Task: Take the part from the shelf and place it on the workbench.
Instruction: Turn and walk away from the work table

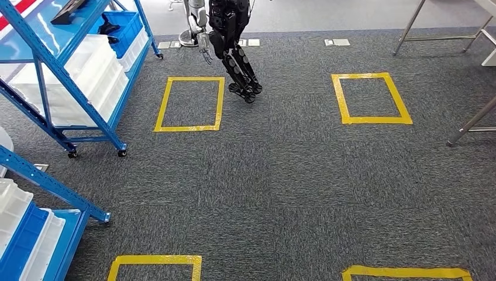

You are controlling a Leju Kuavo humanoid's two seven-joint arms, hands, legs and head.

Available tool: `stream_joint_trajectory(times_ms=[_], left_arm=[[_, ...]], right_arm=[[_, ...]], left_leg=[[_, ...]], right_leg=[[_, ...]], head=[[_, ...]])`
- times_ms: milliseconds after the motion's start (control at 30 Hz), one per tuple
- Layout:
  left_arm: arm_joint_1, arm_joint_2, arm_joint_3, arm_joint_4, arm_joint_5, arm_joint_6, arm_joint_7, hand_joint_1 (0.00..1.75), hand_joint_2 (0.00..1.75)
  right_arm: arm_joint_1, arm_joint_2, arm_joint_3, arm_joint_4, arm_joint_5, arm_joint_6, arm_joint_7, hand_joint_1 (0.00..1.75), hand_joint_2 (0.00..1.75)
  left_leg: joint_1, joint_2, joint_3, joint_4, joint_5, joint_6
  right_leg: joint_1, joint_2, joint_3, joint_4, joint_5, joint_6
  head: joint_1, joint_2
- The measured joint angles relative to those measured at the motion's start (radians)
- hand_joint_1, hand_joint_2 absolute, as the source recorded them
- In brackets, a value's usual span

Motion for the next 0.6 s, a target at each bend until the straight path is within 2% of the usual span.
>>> stream_joint_trajectory(times_ms=[33,67,100,133,167,200,267,300,333,367,400,433,467,533,600], left_arm=[[-0.001,0.0,0.0,0.0,0.0,0.0,0.0,0.0,0.0],[-0.002,-0.001,0.0,0.0,0.0,0.0,0.001,0.0,0.0],[-0.002,-0.001,0.0,0.0,0.0,0.0,0.001,0.0,0.0],[-0.001,-0.001,0.0,0.0,0.0,0.0,0.002,0.0,0.0],[0.0,-0.001,0.0,0.0,0.0,0.0,0.003,0.0,0.0],[0.0,-0.001,0.0,0.0,0.0,0.0,0.003,0.0,0.0],[-0.003,0.0,0.0,0.0,0.0,0.0,0.004,0.0,0.0],[-0.005,0.0,0.0,0.0,0.0,0.0,0.004,0.0,0.0],[-0.007,0.0,0.0,0.0,0.0,0.0,0.004,0.0,0.0],[-0.007,0.0,0.0,0.0,0.001,0.0,0.004,0.0,0.0],[-0.005,0.0,0.0,0.0,0.002,0.0,0.004,0.0,0.0],[-0.004,-0.001,0.0,0.0,0.003,0.0,0.004,0.0,0.0],[-0.004,-0.001,0.0,0.0,0.006,0.0,0.004,0.0,0.0],[-0.006,-0.002,0.0,0.0,0.011,0.0,0.003,0.0,0.0],[-0.007,-0.002,0.0,0.0,0.015,0.0,0.003,0.0,0.0]], right_arm=[[0.001,0.0,0.0,0.0,0.002,0.0,0.0,0.0,0.0],[0.003,-0.001,0.0,0.0,0.004,0.0,0.001,0.0,0.0],[0.004,-0.001,0.0,0.0,0.005,0.0,0.001,0.0,0.0],[0.004,-0.001,0.0,0.0,0.005,0.0,0.002,0.0,0.0],[0.003,-0.001,0.0,0.0,0.006,0.0,0.002,0.0,0.0],[0.002,0.0,0.0,0.0,0.006,0.0,0.002,0.0,0.0],[0.0,0.001,0.0,0.0,0.007,0.0,0.002,0.0,0.0],[-0.001,0.002,0.0,0.0,0.008,0.0,0.002,0.0,0.0],[-0.002,0.003,0.0,0.0,0.009,0.0,0.002,0.0,0.0],[-0.003,0.005,0.0,0.0,0.011,0.0,0.002,0.0,0.0],[-0.004,0.006,0.0,-0.001,0.014,0.0,0.002,0.0,0.0],[-0.005,0.007,0.0,-0.001,0.016,0.001,0.002,0.0,0.0],[-0.005,0.008,0.0,-0.002,0.019,0.001,0.002,0.0,0.0],[-0.002,0.006,0.0,-0.002,0.023,0.004,0.002,0.0,0.0],[0.002,0.004,0.0,-0.002,0.024,0.007,0.002,0.0,0.0]], left_leg=[[0.0,0.023,-0.031,0.067,-0.034,-0.002],[0.0,0.034,-0.063,0.135,-0.064,-0.002],[0.0,0.038,-0.084,0.18,-0.078,-0.001],[0.0,0.04,-0.088,0.19,-0.074,0.002],[-0.002,0.044,-0.071,0.16,-0.052,0.008],[-0.006,0.057,-0.036,0.096,-0.019,0.017],[-0.023,0.108,0.036,-0.036,0.024,0.037],[-0.03,0.126,0.054,-0.073,0.03,0.044],[-0.036,0.132,0.058,-0.086,0.028,0.048],[-0.038,0.119,0.057,-0.09,0.031,0.05],[-0.035,0.106,0.061,-0.098,0.036,0.053],[-0.031,0.093,0.066,-0.108,0.043,0.056],[-0.026,0.079,0.07,-0.118,0.05,0.059],[-0.02,0.052,0.072,-0.127,0.059,0.062],[-0.018,0.019,0.071,-0.127,0.06,0.063]], right_leg=[[0.005,-0.013,0.0,0.0,-0.001,-0.004],[0.009,-0.028,-0.001,0.0,-0.003,-0.007],[0.014,-0.043,0.0,0.0,-0.005,-0.01],[0.017,-0.057,0.001,0.0,-0.007,-0.013],[0.02,-0.071,0.002,0.0,-0.009,-0.016],[0.023,-0.083,0.006,0.0,-0.011,-0.018],[0.029,-0.106,0.012,-0.001,-0.016,-0.02],[0.03,-0.117,0.014,-0.001,-0.018,-0.019],[0.031,-0.128,0.015,-0.002,-0.02,-0.016],[0.031,-0.14,0.018,-0.004,-0.021,-0.013],[0.031,-0.14,0.018,-0.003,-0.023,-0.01],[0.03,-0.122,0.017,0.004,-0.029,-0.007],[0.029,-0.092,0.007,0.031,-0.044,-0.007],[0.022,-0.026,-0.044,0.143,-0.095,-0.009],[0.014,-0.008,-0.104,0.263,-0.137,-0.004]], head=[[-0.003,0.0],[-0.004,0.0],[-0.004,0.0],[-0.004,0.0],[-0.004,0.0],[-0.004,0.0],[-0.003,0.0],[-0.003,0.0],[-0.003,0.0],[-0.004,0.0],[-0.004,0.0],[-0.003,0.0],[-0.003,0.0],[0.0,0.0],[0.001,0.0]])
